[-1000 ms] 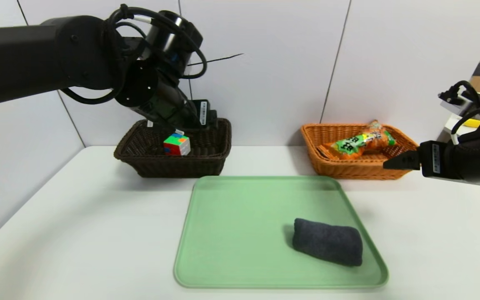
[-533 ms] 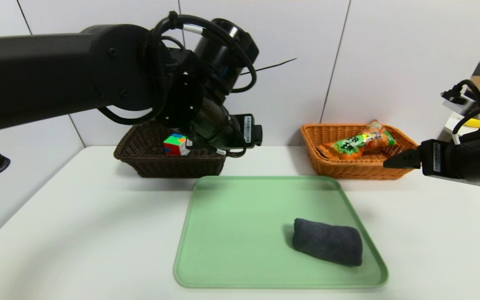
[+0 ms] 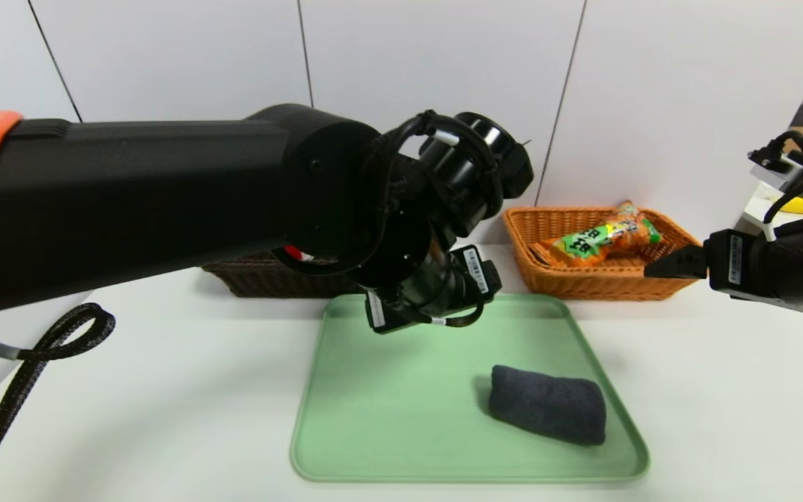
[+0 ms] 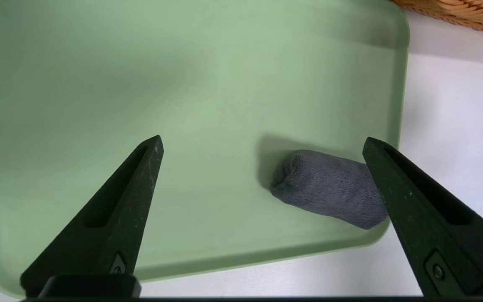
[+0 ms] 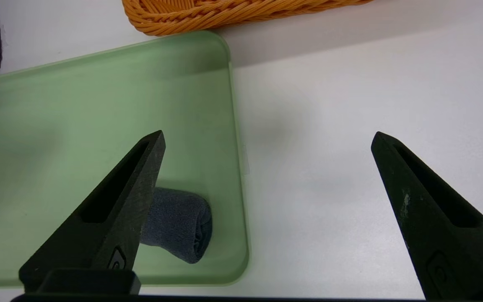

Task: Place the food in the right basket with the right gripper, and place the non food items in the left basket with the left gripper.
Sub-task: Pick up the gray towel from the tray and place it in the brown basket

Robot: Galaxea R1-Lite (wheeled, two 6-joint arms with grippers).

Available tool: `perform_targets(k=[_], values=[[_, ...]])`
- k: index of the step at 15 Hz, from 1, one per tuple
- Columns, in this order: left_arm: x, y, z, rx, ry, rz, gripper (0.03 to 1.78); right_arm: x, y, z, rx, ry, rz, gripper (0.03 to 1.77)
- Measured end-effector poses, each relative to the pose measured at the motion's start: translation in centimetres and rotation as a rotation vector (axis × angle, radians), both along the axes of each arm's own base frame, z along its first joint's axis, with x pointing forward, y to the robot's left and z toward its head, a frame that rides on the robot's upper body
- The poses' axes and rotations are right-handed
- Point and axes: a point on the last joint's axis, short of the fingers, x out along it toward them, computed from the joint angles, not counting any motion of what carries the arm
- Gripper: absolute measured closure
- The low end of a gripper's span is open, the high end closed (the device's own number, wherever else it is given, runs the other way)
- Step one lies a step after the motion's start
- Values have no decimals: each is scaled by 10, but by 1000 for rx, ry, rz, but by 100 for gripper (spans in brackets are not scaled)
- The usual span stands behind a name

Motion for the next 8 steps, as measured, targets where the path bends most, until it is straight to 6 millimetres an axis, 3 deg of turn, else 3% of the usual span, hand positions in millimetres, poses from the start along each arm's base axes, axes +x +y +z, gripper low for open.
perform_targets(k=[8], values=[[-22,-41,-22,-125,123,-15,12,-8,-1,-6,22,18,-19,10]])
